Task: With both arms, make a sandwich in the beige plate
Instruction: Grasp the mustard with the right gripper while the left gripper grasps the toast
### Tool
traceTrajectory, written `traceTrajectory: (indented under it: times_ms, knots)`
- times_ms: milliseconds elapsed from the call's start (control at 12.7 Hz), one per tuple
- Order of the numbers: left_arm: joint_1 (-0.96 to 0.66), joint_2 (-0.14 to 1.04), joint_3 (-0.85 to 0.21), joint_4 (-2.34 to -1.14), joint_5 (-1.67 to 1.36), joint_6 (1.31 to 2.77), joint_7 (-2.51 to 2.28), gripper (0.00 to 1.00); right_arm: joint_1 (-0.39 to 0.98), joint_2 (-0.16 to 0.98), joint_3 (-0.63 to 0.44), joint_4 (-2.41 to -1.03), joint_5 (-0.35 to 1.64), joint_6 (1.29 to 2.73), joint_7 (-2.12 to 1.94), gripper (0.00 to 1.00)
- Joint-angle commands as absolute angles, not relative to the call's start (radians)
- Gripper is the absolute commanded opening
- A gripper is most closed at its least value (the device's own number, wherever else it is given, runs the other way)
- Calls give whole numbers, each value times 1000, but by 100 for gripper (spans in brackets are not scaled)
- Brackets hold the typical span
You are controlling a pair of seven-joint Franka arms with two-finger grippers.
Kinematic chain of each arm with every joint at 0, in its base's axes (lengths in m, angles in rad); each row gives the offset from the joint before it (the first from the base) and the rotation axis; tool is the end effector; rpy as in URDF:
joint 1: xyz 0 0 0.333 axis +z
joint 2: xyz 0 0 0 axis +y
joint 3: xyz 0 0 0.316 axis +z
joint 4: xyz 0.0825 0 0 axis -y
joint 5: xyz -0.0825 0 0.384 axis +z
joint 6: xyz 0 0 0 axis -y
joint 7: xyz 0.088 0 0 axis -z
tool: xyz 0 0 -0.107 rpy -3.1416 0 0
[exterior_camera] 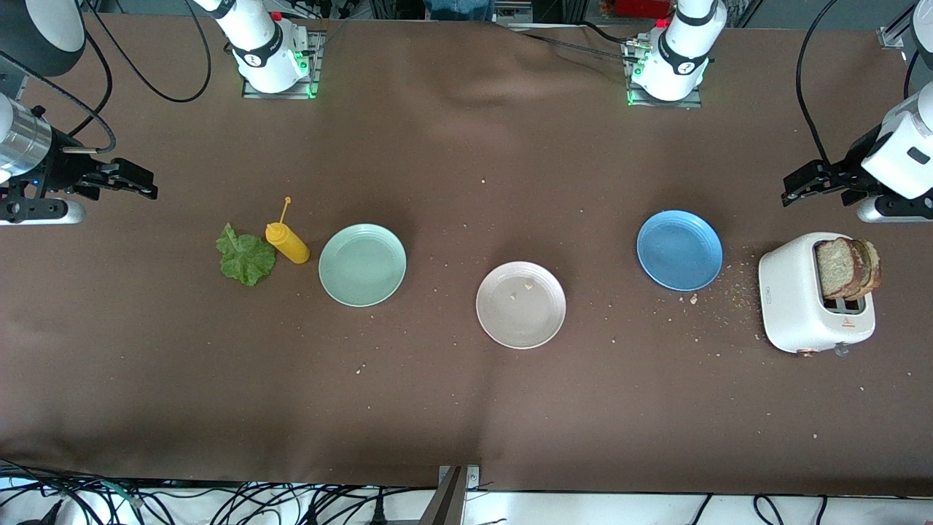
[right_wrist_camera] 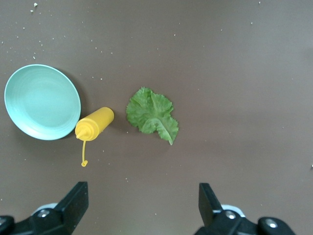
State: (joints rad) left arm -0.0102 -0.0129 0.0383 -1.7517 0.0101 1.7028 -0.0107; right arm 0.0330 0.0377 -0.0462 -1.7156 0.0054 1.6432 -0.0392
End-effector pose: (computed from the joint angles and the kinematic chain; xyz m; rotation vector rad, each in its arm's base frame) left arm 0.5547 0.0167 0.5571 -3.1314 -0.0584 0.0565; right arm 0.5626 -0.0065 0.5411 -3.1301 -0.0395 0.1722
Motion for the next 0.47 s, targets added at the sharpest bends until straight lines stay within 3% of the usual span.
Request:
traceTrajectory:
  times_ms: [0, 393]
  knots:
    - [6, 8, 32, -1755, 78, 1718, 1, 100, 37, 46, -49, -1669, 25, 1589, -75, 100]
    - [138, 110, 31, -1753, 75, 1816, 188, 100, 25, 84, -129, -1678, 185, 1635, -397, 99]
